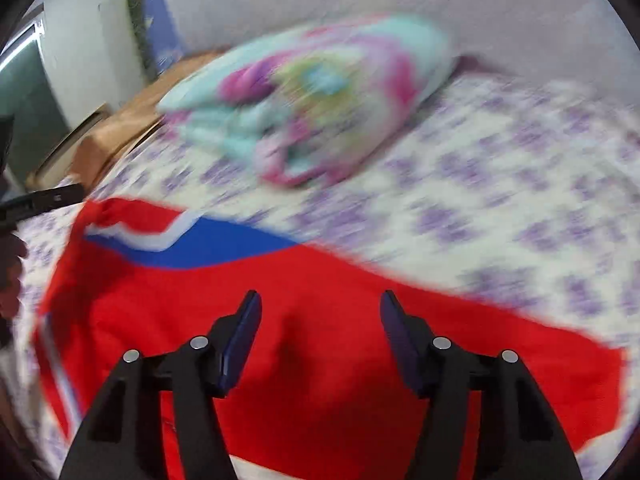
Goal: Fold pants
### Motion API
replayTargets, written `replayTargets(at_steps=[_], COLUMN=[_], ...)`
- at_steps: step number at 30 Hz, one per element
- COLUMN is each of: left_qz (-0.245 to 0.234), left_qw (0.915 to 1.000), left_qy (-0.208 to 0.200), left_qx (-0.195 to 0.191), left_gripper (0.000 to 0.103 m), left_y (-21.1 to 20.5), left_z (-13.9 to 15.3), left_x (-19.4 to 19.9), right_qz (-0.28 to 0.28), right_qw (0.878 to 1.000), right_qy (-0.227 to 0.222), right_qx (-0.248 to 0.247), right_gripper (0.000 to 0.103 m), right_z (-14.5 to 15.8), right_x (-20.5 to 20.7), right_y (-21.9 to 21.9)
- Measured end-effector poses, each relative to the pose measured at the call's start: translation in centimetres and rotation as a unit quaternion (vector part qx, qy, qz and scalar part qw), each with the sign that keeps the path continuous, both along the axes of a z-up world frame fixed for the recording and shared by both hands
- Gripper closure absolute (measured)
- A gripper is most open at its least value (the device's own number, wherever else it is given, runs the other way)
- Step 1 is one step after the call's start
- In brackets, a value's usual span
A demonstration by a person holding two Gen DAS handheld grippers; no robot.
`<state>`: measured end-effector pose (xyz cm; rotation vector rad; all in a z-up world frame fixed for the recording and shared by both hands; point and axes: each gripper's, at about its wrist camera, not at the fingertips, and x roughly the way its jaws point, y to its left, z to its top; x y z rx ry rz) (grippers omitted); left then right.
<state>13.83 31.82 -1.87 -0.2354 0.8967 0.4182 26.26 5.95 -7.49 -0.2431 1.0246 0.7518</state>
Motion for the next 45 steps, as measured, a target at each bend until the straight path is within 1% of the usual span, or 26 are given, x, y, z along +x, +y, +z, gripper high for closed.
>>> replayTargets(at_steps=[1, 2, 3, 4, 5, 6, 8, 9, 10, 11, 12, 14, 15, 17, 18, 19, 20, 21, 23, 26, 28, 30, 37, 42, 44, 45], left_qz=[-0.013, -0.016, -0.006, 0.008, 0.017, 0.025, 0.021, 0.023, 0.030, 0.044, 0.057, 0.039, 0.014, -0.014, -0.021, -0.021, -0.022, -0.020, -0.006, -0.029, -0.039, -0.033, -0.028, -0.057, -0.069, -0.088], left_qw=[0.9996, 0.9976, 0.9927, 0.9892, 0.9890, 0.9905, 0.9944, 0.9947, 0.9942, 0.9930, 0.9937, 0.9988, 0.9992, 0.9988, 0.9976, 0.9960, 0.9954, 0.9963, 0.9965, 0.9981, 0.9989, 0.9982, 0.9927, 0.9866, 0.9879, 0.9889], left_qy=[0.020, 0.047, 0.084, 0.108, 0.119, 0.124, 0.097, 0.091, 0.092, 0.097, 0.086, 0.030, 0.011, 0.036, 0.065, 0.085, 0.091, 0.083, 0.082, 0.043, 0.027, 0.038, 0.102, 0.124, 0.122, 0.116], left_qx=[0.017, 0.049, 0.087, 0.098, 0.087, 0.055, 0.036, 0.042, 0.045, 0.051, 0.044, -0.008, -0.035, -0.029, -0.007, 0.015, 0.020, 0.004, -0.012, -0.033, 0.003, 0.031, 0.057, 0.089, 0.065, 0.032], left_gripper=[0.005, 0.005, 0.005, 0.005, 0.005, 0.004, 0.004, 0.004, 0.004, 0.005, 0.005, 0.005, 0.005, 0.005, 0.005, 0.004, 0.004, 0.004, 0.005, 0.005, 0.005, 0.005, 0.005, 0.005, 0.023, 0.048], left_y=[-0.4, -1.1, -1.4, -0.9, -0.3, 0.7, 1.6, 1.8, 1.8, 1.8, 1.5, 0.4, -0.9, -3.0, -3.8, -4.0, -3.6, -3.1, -2.3, -1.5, -0.9, 0.5, 5.6, 6.6, 6.9, 6.9], left_z=[-0.9, -2.0, -3.6, -5.0, -6.0, -7.3, -7.9, -7.8, -7.6, -7.3, -6.5, -5.0, -4.8, -5.9, -7.0, -8.0, -8.5, -8.6, -7.6, -4.4, -2.2, -1.4, -3.7, -5.8, -6.4, -6.6], left_x=[0.8, 1.3, 1.3, 1.2, 0.7, 0.0, -1.4, -2.0, -2.5, -3.0, -4.1, -6.4, -7.5, -7.8, -7.8, -7.6, -7.5, -7.8, -8.1, -8.5, -8.2, -6.7, -0.5, 2.3, 2.8, 2.8], right_qz=[-0.006, -0.012, -0.019, -0.030, -0.040, -0.054, -0.115, -0.136, -0.153, -0.172, -0.194, -0.185, -0.147, -0.094, -0.094, -0.117, -0.149, -0.173, -0.204, -0.199, -0.184, -0.175, -0.137, -0.053, -0.024, -0.003], right_qw=[1.000, 0.999, 1.000, 0.999, 0.999, 0.998, 0.989, 0.985, 0.986, 0.984, 0.981, 0.981, 0.986, 0.993, 0.994, 0.991, 0.984, 0.983, 0.979, 0.979, 0.979, 0.978, 0.981, 0.980, 0.979, 0.979], right_qy=[0.019, 0.024, 0.024, 0.022, 0.019, 0.011, -0.037, -0.049, -0.040, -0.029, -0.020, -0.056, -0.080, -0.061, -0.047, -0.053, -0.061, -0.030, -0.003, -0.045, -0.087, -0.107, -0.132, -0.176, -0.182, -0.184], right_qx=[-0.021, -0.016, -0.008, -0.015, -0.022, -0.030, -0.084, -0.091, -0.056, -0.034, -0.010, 0.008, 0.020, 0.032, 0.001, -0.038, -0.073, -0.045, -0.001, -0.008, -0.020, -0.023, -0.048, -0.083, -0.085, -0.090], right_gripper=[0.045, 0.044, 0.044, 0.043, 0.041, 0.038, 0.036, 0.043, 0.068, 0.078, 0.075, 0.028, 0.025, 0.024, 0.024, 0.024, 0.030, 0.031, 0.031, 0.023, 0.022, 0.021, 0.018, 0.015, 0.015, 0.015], right_z=[-1.1, -1.5, -1.4, -1.3, -1.2, -1.0, -1.0, -1.1, -0.6, -0.2, 0.6, 2.0, 2.5, 1.9, 0.8, 0.0, -0.8, -1.1, -0.3, 1.9, 3.2, 3.8, 4.2, 4.2, 4.4, 4.3], right_x=[0.4, 0.7, 1.2, 1.6, 1.9, 2.3, 3.4, 3.8, 4.0, 3.8, 2.9, -0.2, -2.4, -3.7, -3.4, -2.4, -1.4, -0.3, -0.3, -1.8, -2.3, -1.3, -0.3, -0.3, -0.3, -0.3], right_y=[0.2, -0.5, -2.1, -4.2, -6.0, -9.2, -15.9, -18.5, -21.5, -23.2, -24.4, -24.0, -22.6, -20.8, -19.9, -19.7, -20.0, -21.1, -22.4, -21.8, -20.8, -19.7, -15.7, -10.7, -8.6, -7.0])
